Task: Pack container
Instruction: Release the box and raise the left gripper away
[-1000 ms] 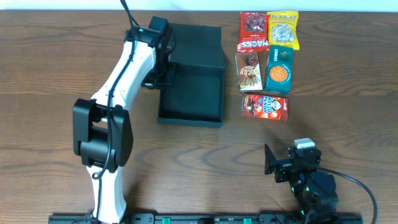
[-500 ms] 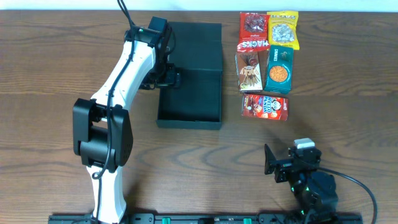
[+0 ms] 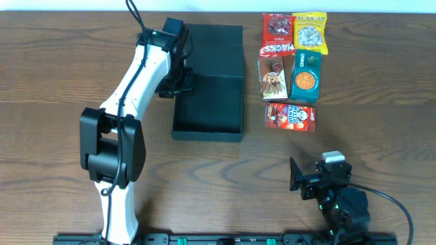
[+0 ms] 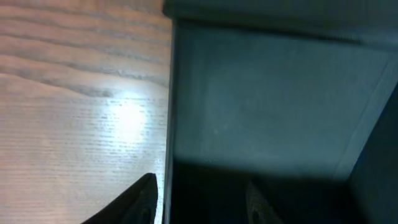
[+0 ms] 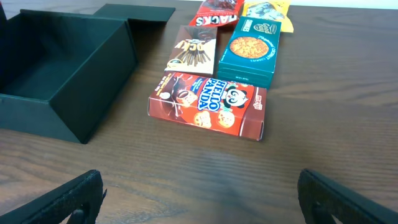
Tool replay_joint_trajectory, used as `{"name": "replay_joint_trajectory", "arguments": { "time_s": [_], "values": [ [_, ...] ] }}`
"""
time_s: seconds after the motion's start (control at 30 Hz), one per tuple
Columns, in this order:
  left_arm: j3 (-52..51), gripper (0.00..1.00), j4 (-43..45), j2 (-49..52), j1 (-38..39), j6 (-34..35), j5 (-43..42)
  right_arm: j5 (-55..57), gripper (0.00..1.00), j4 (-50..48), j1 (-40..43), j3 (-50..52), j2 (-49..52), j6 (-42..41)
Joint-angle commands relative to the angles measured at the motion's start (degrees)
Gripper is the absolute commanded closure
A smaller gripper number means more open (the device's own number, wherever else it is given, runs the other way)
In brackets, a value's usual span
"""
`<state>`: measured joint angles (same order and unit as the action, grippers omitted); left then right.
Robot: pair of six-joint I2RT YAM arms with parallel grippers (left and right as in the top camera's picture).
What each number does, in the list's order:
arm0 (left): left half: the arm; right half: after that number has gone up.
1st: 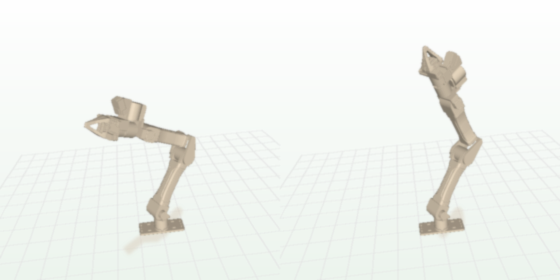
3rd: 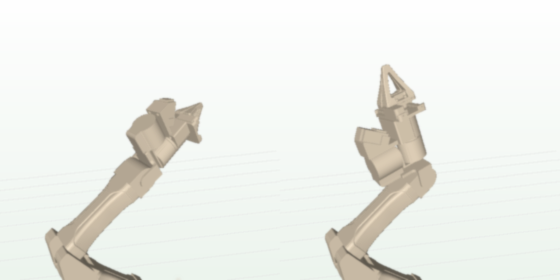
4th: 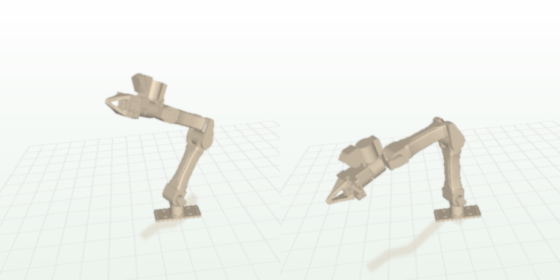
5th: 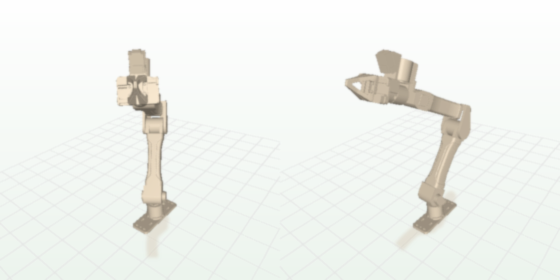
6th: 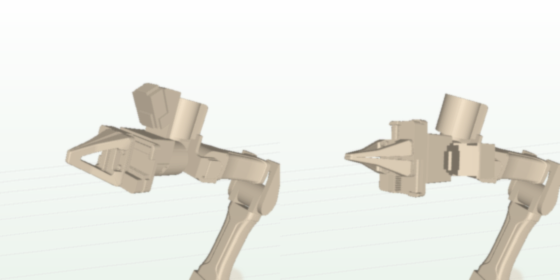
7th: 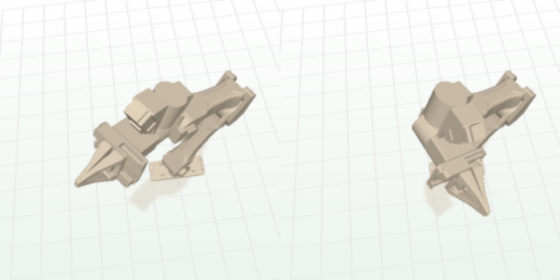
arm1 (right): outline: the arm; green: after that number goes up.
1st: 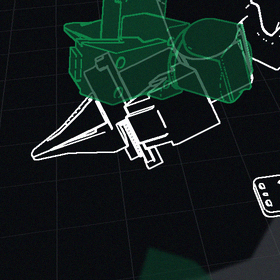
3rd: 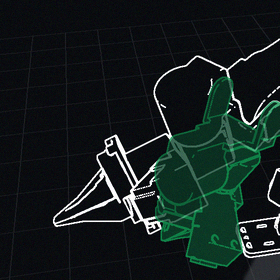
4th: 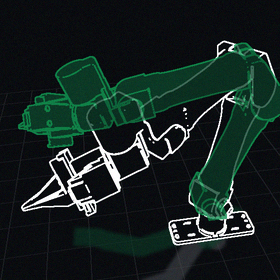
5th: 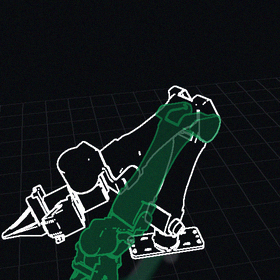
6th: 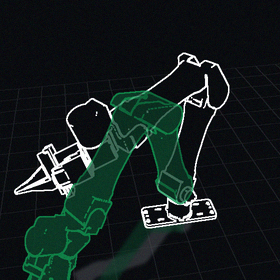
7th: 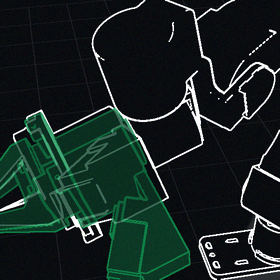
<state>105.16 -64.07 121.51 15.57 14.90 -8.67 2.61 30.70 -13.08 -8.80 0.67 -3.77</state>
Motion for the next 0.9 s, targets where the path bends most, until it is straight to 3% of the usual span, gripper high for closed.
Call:
{"name": "replay_joint_trajectory", "arguments": {
  "time_s": [0.0,0.4,0.8,0.83,0.87],
  "values": [
    [-2.10,0.60,1.07,0.33,-0.17,0.09,2.05,0.59,0.01,0.15,0.31,0.50,-0.35,0.85],
    [-5.68,0.89,3.89,0.33,-0.22,0.17,3.28,0.59,0.01,0.15,0.31,0.50,-0.35,0.87],
    [-5.68,0.89,3.93,0.33,-0.22,0.66,1.25,0.59,0.01,0.15,0.31,0.50,-0.35,0.85],
    [-5.68,0.80,3.91,0.33,-0.22,0.85,1.20,0.59,0.01,0.13,0.31,0.50,-0.35,0.85],
    [-5.68,0.63,3.93,0.33,-0.22,0.92,1.27,0.57,0.01,0.15,0.31,0.50,-0.35,0.85]
  ]
}}
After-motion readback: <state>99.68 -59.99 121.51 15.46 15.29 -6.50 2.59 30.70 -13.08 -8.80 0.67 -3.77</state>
